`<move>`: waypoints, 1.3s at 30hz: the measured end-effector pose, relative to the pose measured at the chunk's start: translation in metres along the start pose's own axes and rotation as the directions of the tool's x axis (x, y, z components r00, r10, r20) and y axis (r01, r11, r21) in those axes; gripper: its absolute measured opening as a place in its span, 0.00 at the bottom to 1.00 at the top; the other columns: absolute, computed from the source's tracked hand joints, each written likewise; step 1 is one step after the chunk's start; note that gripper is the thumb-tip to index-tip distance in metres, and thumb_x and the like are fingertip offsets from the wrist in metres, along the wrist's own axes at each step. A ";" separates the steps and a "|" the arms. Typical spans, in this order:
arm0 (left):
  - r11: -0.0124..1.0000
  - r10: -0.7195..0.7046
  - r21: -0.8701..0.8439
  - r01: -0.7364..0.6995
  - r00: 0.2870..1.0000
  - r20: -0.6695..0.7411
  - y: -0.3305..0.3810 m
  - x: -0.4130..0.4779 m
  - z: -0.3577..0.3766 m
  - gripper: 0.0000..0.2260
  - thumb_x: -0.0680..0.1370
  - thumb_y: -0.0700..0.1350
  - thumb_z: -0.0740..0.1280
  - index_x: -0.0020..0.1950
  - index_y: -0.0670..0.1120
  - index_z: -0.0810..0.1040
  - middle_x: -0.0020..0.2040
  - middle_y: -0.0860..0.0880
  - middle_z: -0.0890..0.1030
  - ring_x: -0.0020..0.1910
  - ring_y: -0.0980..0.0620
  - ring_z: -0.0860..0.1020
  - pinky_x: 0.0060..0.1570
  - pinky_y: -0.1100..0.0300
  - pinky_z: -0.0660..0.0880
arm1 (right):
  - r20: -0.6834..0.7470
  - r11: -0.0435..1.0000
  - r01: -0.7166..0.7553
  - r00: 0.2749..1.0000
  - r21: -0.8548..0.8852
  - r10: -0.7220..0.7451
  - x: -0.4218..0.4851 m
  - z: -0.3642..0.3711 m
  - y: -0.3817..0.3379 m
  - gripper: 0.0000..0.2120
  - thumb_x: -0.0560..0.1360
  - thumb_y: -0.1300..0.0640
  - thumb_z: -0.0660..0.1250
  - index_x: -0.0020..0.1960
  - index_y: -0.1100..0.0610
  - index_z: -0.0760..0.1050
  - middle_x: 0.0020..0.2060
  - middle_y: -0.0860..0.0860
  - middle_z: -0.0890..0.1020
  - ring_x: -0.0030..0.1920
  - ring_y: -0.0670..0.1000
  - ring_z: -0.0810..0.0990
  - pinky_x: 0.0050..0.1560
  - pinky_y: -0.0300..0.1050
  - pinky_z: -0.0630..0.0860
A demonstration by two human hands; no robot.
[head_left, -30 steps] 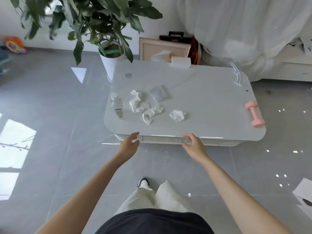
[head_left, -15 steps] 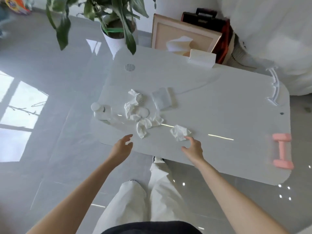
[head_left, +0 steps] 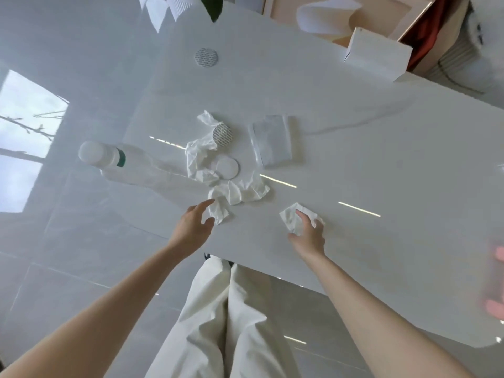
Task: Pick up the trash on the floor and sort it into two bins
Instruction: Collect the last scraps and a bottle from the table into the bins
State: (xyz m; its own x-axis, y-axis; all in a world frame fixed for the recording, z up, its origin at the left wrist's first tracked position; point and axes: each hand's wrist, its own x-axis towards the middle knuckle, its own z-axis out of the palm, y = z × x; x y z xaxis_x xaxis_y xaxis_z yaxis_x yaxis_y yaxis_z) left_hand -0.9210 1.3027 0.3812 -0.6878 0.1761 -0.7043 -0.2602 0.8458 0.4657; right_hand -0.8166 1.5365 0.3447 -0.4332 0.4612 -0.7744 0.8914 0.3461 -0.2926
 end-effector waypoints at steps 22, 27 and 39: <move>0.852 0.339 0.447 -0.274 0.938 -0.071 -0.030 0.095 0.021 0.36 0.68 0.49 0.76 0.72 0.59 0.63 0.74 0.46 0.54 0.70 0.41 0.54 0.65 0.49 0.65 | -0.097 0.702 0.631 0.717 -0.331 -0.690 0.047 0.071 -0.094 0.07 0.70 0.67 0.66 0.45 0.58 0.78 0.71 0.53 0.65 0.66 0.57 0.63 0.55 0.48 0.71; 0.847 0.392 0.420 -0.325 0.917 -0.080 -0.033 0.103 0.031 0.27 0.68 0.47 0.76 0.65 0.56 0.72 0.63 0.47 0.65 0.59 0.43 0.65 0.56 0.53 0.68 | -0.075 0.726 0.557 0.771 -0.403 -0.633 0.066 0.080 -0.092 0.11 0.68 0.68 0.65 0.45 0.55 0.80 0.56 0.51 0.75 0.57 0.57 0.70 0.50 0.51 0.72; 0.987 0.125 -0.084 -0.140 0.978 -0.164 -0.041 0.056 0.010 0.03 0.74 0.38 0.69 0.45 0.44 0.78 0.44 0.47 0.77 0.41 0.47 0.76 0.39 0.60 0.69 | -0.052 0.944 0.325 0.945 0.061 -0.322 0.011 0.042 -0.086 0.06 0.70 0.67 0.67 0.43 0.57 0.79 0.43 0.52 0.81 0.42 0.50 0.79 0.40 0.39 0.73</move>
State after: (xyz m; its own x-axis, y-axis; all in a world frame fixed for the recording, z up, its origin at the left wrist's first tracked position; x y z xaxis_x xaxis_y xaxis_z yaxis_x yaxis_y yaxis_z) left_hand -0.9422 1.2830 0.3174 -0.8169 0.1950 -0.5429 -0.2172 0.7679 0.6027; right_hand -0.8919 1.4776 0.3379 -0.7037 0.3665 -0.6087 0.7085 0.4270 -0.5619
